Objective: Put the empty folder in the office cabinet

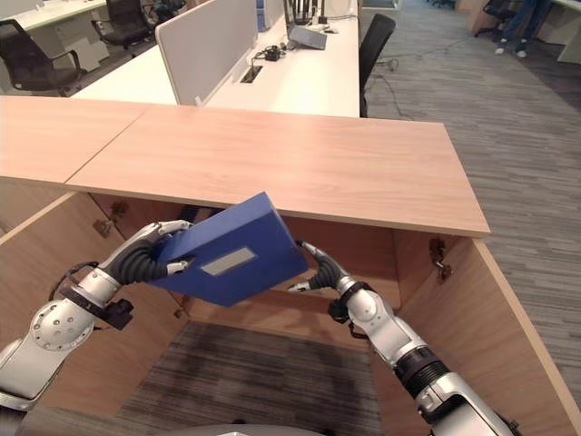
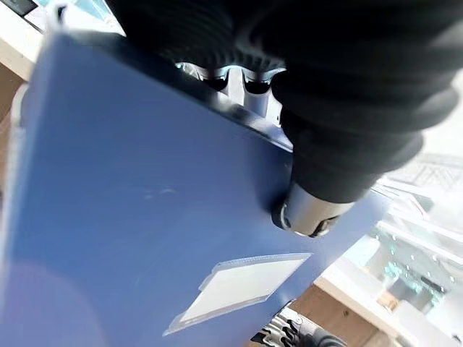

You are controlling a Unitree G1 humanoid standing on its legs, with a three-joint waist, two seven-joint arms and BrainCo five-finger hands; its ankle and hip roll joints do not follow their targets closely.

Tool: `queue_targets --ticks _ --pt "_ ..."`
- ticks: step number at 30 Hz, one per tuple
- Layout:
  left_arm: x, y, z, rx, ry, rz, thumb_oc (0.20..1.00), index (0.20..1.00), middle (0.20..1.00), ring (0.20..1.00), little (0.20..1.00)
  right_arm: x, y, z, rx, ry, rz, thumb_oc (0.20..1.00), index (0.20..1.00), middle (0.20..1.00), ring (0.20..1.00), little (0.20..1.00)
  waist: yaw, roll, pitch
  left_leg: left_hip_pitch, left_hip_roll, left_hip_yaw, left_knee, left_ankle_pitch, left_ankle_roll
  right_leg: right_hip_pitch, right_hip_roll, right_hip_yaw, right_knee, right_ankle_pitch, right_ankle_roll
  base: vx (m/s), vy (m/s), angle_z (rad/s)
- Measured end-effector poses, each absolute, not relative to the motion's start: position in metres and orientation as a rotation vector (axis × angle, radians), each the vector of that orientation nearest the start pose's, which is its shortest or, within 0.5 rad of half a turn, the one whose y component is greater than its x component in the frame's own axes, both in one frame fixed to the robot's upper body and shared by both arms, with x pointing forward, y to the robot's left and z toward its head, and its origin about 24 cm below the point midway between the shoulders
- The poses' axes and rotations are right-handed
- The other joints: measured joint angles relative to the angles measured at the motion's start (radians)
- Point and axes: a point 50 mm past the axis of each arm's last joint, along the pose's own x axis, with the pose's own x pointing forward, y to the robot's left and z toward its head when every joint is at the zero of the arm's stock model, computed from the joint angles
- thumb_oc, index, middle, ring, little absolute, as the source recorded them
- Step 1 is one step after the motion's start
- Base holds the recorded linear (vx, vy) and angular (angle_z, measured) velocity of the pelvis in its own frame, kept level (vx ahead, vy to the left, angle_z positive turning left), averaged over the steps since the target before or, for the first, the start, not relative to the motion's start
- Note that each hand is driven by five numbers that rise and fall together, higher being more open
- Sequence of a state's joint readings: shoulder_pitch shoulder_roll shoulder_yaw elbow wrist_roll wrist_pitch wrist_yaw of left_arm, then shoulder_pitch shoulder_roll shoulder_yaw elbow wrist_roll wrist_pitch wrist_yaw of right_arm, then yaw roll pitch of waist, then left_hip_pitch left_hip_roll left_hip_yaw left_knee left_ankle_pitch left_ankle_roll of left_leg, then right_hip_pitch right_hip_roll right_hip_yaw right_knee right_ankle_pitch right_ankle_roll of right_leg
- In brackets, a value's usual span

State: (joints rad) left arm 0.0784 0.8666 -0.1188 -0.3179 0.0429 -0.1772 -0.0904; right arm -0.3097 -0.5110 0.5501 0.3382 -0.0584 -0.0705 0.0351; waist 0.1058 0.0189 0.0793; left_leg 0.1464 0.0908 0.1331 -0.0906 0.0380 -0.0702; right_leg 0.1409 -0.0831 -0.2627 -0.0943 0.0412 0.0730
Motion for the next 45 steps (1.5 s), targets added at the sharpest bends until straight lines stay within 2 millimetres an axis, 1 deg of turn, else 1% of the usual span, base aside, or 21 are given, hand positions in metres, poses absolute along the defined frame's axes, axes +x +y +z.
queue_targets --ticks 3,5,8,14,18,22,23,24,25,26,27,29,30,33,35,39,42,43,44,45 --pt "0.226 0.208 0.131 0.847 -0.293 -0.440 0.200 0.200 0.200 0.200 0.200 0.288 -0.145 0.020 -0.712 0.091 0.515 1.000 1.000 1.000 1.000 1.000 0.002 0.000 0.000 0.000 0.000 0.000 0.000 0.000 0.000 0.000 0.000 0.000 0.000 0.000 0.000 0.00 0.000 0.00" --pt "0.224 0.202 0.131 0.828 -0.304 -0.469 0.200 0.200 0.200 0.200 0.200 0.293 -0.140 0.023 -0.712 0.074 0.521 1.000 1.000 1.000 1.000 1.000 0.006 -0.002 0.001 0.000 0.000 0.000 0.000 0.000 0.000 0.000 0.000 0.000 0.000 0.000 0.000 0.00 0.000 0.00" --pt "0.222 0.196 0.132 0.823 -0.318 -0.502 0.200 0.200 0.200 0.200 0.200 0.299 -0.140 0.025 -0.727 0.074 0.514 1.000 1.000 1.000 1.000 1.000 0.012 -0.003 0.001 0.000 0.000 -0.001 0.000 0.000 0.000 0.000 0.000 0.000 0.000 0.000 0.000 0.00 0.000 0.00" --pt "0.222 0.199 0.135 0.819 -0.310 -0.511 0.200 0.200 0.200 0.200 0.200 0.301 -0.138 0.027 -0.732 0.066 0.521 1.000 1.000 1.000 1.000 1.000 0.016 -0.004 0.002 0.000 0.000 -0.003 0.000 0.000 -0.001 0.002 0.000 -0.002 0.000 0.000 0.000 0.00 0.000 0.00" --pt "0.222 0.199 0.135 0.813 -0.308 -0.517 0.200 0.200 0.200 0.200 0.200 0.303 -0.141 0.023 -0.736 0.089 0.510 1.000 1.000 1.000 1.000 1.000 0.016 -0.004 0.002 0.000 0.000 -0.003 0.000 0.001 -0.001 0.002 0.000 -0.002 0.000 0.000 0.000 0.00 0.000 0.00" --pt "0.222 0.199 0.136 0.800 -0.308 -0.517 0.200 0.200 0.200 0.200 0.200 0.304 -0.141 0.022 -0.699 0.102 0.504 1.000 1.000 1.000 1.000 1.000 0.016 -0.004 0.002 0.000 0.000 -0.003 0.000 0.001 -0.002 0.002 0.000 -0.002 0.000 0.000 0.000 0.00 0.000 0.00" --pt "0.222 0.199 0.136 0.801 -0.309 -0.517 0.200 0.200 0.200 0.200 0.200 0.305 -0.139 0.020 -0.685 0.112 0.504 0.853 0.853 0.853 0.853 0.853 0.015 -0.005 0.002 0.000 0.000 -0.003 0.000 0.001 -0.002 0.002 0.000 -0.002 0.000 0.000 0.000 0.00 0.000 0.00" --pt "0.223 0.199 0.136 0.802 -0.311 -0.517 0.200 0.200 0.200 0.200 0.200 0.304 -0.136 0.019 -0.658 0.118 0.507 0.765 0.765 0.765 0.765 0.765 0.016 -0.005 0.002 0.000 0.000 -0.003 0.000 0.001 -0.002 0.002 0.001 -0.002 0.000 0.000 0.000 0.00 0.000 0.00" --pt "0.224 0.199 0.138 0.808 -0.315 -0.514 0.200 0.200 0.200 0.200 0.200 0.304 -0.134 0.017 -0.621 0.133 0.509 0.379 0.379 0.379 0.379 0.379 0.016 -0.005 0.002 0.000 0.000 -0.003 0.000 0.001 -0.002 0.002 0.001 -0.003 0.000 0.000 0.000 0.00 0.000 0.00" --pt "0.225 0.199 0.138 0.813 -0.315 -0.512 0.200 0.200 0.200 0.200 0.200 0.304 -0.135 0.016 -0.603 0.142 0.506 0.247 0.247 0.247 0.247 0.247 0.017 -0.005 0.002 0.000 0.000 -0.003 0.000 0.002 -0.002 0.002 0.001 -0.003 0.000 0.000 0.000 0.00 0.000 0.00" --pt "0.226 0.199 0.139 0.831 -0.314 -0.509 0.200 0.200 0.200 0.200 0.200 0.304 -0.132 0.012 -0.535 0.175 0.521 0.200 0.200 0.200 0.200 0.200 0.018 -0.006 0.002 0.001 0.000 -0.003 0.000 0.002 -0.002 0.003 0.001 -0.003 0.000 0.000 0.000 0.00 0.000 0.00" --pt "0.227 0.198 0.139 0.832 -0.312 -0.506 0.200 0.200 0.200 0.200 0.200 0.302 -0.125 0.009 -0.488 0.206 0.560 0.200 0.200 0.200 0.200 0.200 0.020 -0.008 0.002 0.000 0.000 -0.005 0.000 0.002 -0.002 0.003 0.001 -0.006 0.000 0.000 0.000 0.00 0.000 0.00" --pt "0.230 0.198 0.140 0.862 -0.307 -0.509 0.200 0.200 0.200 0.200 0.200 0.301 -0.123 0.007 -0.472 0.247 0.613 0.200 0.200 0.200 0.200 0.200 0.024 -0.013 0.003 0.000 0.001 -0.006 0.000 0.003 -0.004 0.004 0.001 -0.007 0.000 0.000 0.000 0.00 0.000 0.00" --pt "0.235 0.190 0.139 0.854 -0.308 -0.530 0.200 0.200 0.200 0.200 0.200 0.297 -0.129 0.001 -0.424 0.324 0.662 0.200 0.200 0.200 0.200 0.200 0.043 -0.024 0.004 0.001 0.001 -0.007 0.000 0.003 -0.005 0.003 0.001 -0.009 0.000 0.000 0.000 0.00 0.000 0.00" --pt "0.240 0.189 0.136 0.842 -0.296 -0.525 0.200 0.200 0.200 0.200 0.200 0.295 -0.131 -0.001 -0.396 0.357 0.673 0.200 0.200 0.200 0.200 0.200 0.047 -0.032 0.005 0.000 0.001 -0.009 0.000 0.004 -0.005 0.005 0.001 -0.011 0.000 0.000 0.000 -0.01 -0.004 0.02" --pt "0.247 0.186 0.132 0.820 -0.284 -0.523 0.200 0.200 0.200 0.200 0.200 0.290 -0.133 -0.007 -0.334 0.406 0.680 0.200 0.200 0.200 0.200 0.200 0.044 -0.046 -0.003 -0.001 0.001 -0.008 0.000 0.004 -0.006 0.004 0.000 -0.013 0.000 0.000 0.000 0.00 0.000 0.00" --pt "0.250 0.183 0.131 0.820 -0.277 -0.532 0.200 0.200 0.200 0.200 0.200 0.287 -0.136 -0.010 -0.320 0.433 0.692 0.200 0.200 0.200 0.200 0.200 0.044 -0.047 -0.004 -0.001 0.000 -0.008 0.000 0.005 -0.007 0.004 -0.001 -0.014 0.000 0.000 0.000 0.00 0.000 0.00" --pt "0.250 0.182 0.130 0.817 -0.274 -0.532 0.219 0.219 0.219 0.219 0.219 0.287 -0.137 -0.010 -0.313 0.438 0.695 0.200 0.200 0.200 0.200 0.200 0.045 -0.047 -0.004 -0.001 0.000 -0.008 0.000 0.005 -0.007 0.004 -0.001 -0.014 0.000 0.000 0.000 0.00 0.000 0.00" --pt "0.251 0.181 0.128 0.804 -0.265 -0.533 0.539 0.539 0.539 0.539 0.539 0.284 -0.138 -0.013 -0.302 0.449 0.694 0.200 0.200 0.200 0.200 0.200 0.045 -0.047 -0.005 0.000 0.000 -0.008 0.000 0.005 -0.008 0.004 -0.001 -0.015 0.000 0.000 0.000 0.00 0.000 0.00" --pt "0.251 0.181 0.124 0.797 -0.252 -0.537 1.000 1.000 1.000 1.000 1.000 0.281 -0.139 -0.016 -0.294 0.463 0.694 0.200 0.200 0.200 0.200 0.200 0.045 -0.047 -0.006 -0.001 0.000 -0.008 0.000 0.005 -0.008 0.004 -0.001 -0.015 0.000 0.000 0.000 0.00 0.000 0.00"
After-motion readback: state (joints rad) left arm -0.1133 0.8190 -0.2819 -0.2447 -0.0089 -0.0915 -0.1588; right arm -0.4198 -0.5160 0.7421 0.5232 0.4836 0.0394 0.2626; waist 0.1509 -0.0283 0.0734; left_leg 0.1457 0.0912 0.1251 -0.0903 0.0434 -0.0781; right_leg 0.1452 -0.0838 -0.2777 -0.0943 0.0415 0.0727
